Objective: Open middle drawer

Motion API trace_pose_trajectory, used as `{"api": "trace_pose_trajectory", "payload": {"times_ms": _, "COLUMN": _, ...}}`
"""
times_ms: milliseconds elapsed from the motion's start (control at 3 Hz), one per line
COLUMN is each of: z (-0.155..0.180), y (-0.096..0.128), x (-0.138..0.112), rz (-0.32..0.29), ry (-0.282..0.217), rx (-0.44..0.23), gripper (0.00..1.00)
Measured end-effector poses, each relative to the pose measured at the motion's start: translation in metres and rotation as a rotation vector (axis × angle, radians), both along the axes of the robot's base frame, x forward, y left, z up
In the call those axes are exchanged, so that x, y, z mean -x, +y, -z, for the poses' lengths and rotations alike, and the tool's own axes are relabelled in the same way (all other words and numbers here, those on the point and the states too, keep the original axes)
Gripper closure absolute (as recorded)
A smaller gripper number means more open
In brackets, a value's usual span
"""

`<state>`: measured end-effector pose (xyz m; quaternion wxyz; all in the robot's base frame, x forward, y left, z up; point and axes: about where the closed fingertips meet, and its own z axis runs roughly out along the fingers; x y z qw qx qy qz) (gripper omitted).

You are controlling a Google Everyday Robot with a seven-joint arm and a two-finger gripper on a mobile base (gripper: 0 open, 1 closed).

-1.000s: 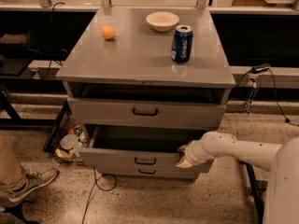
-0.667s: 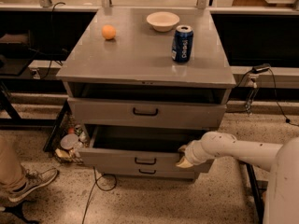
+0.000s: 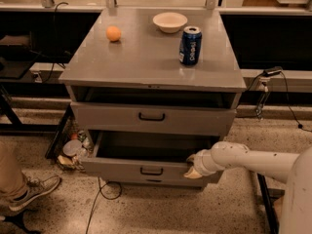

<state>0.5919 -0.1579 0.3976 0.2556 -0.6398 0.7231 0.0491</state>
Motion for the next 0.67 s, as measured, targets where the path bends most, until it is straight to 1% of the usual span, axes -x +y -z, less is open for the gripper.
{"api": "trace_pose_trajectory", "payload": {"times_ms": 333, "z": 0.001, "y": 0.0001, "x": 0.0103, "rz": 0.015, "ry": 0.005, "rx": -0.006, "gripper": 1.0}}
{"api": "trace_pose_trajectory", "payload": {"times_ms": 667, "z": 0.0003, "y": 0.0007, "x": 0.0106, "rz": 0.015, "ry": 0.006, "rx": -0.007, "gripper": 0.97}}
